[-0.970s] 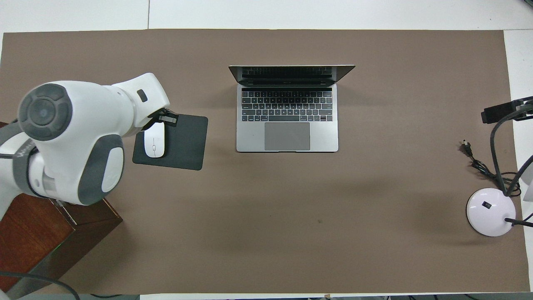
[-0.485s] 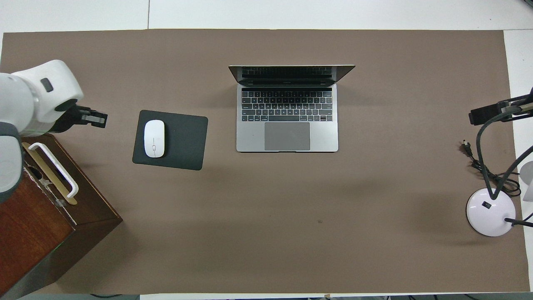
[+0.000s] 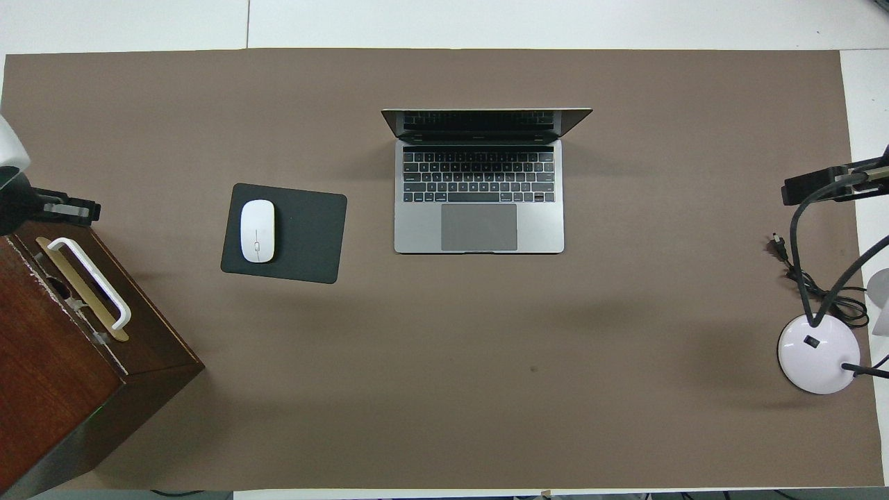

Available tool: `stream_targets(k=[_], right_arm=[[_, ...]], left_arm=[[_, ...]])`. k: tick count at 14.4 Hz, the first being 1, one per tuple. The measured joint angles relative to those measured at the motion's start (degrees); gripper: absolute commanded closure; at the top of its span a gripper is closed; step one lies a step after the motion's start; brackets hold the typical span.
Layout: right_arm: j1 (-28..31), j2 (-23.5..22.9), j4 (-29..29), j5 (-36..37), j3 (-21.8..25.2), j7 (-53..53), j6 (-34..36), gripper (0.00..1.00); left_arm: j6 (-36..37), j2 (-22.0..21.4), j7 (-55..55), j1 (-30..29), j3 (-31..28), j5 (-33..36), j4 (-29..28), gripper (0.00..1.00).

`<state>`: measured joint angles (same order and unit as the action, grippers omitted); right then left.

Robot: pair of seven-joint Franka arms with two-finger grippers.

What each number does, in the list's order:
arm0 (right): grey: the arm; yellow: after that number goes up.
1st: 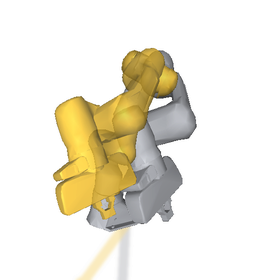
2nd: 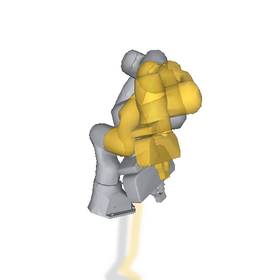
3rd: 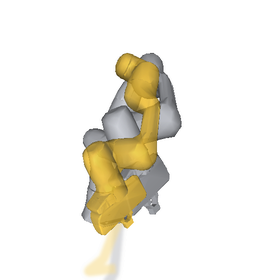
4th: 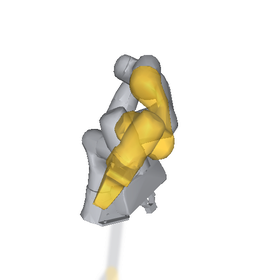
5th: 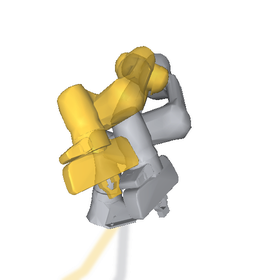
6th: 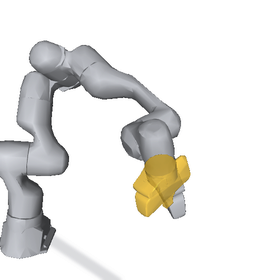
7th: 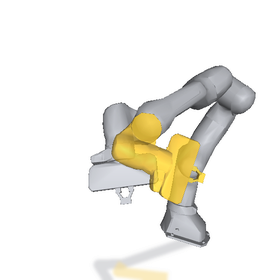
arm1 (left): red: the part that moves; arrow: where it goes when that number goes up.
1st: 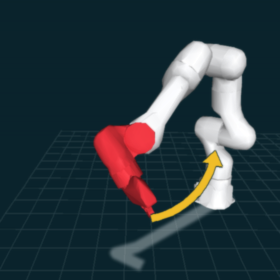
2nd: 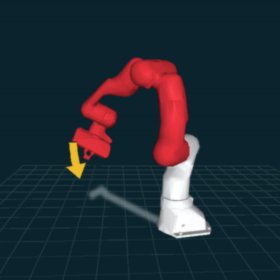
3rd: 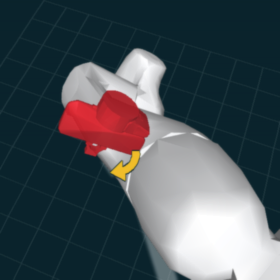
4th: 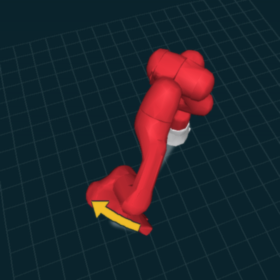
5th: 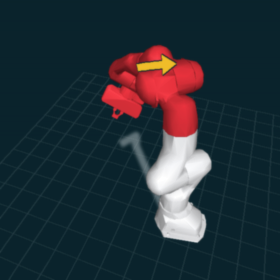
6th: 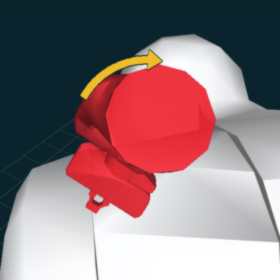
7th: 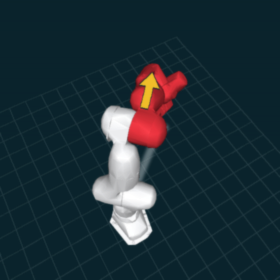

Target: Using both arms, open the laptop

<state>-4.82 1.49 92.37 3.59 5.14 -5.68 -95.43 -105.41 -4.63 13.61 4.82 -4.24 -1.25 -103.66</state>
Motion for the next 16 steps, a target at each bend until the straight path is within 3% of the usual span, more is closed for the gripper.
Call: stream_targets(k=[1,12,16], right_arm=[[0.1,0.0,0.0,0.0,0.0,0.1,0.1,0.0],[0.8,-0.3,0.1,0.0,-0.3,0.3,1.0,0.0],[0.8,-0.8,0.1,-0.3,-0.4,2.6,1.0,0.0]], left_arm=[[0.5,-0.1,0.0,-0.3,-0.1,0.0,0.4,0.0],[1.8,-2.5,-2.0,-1.1,0.1,0.2,0.8,0.0],[2.4,-2.5,-10.8,-1.6,0.1,0.2,0.7,0.0]])
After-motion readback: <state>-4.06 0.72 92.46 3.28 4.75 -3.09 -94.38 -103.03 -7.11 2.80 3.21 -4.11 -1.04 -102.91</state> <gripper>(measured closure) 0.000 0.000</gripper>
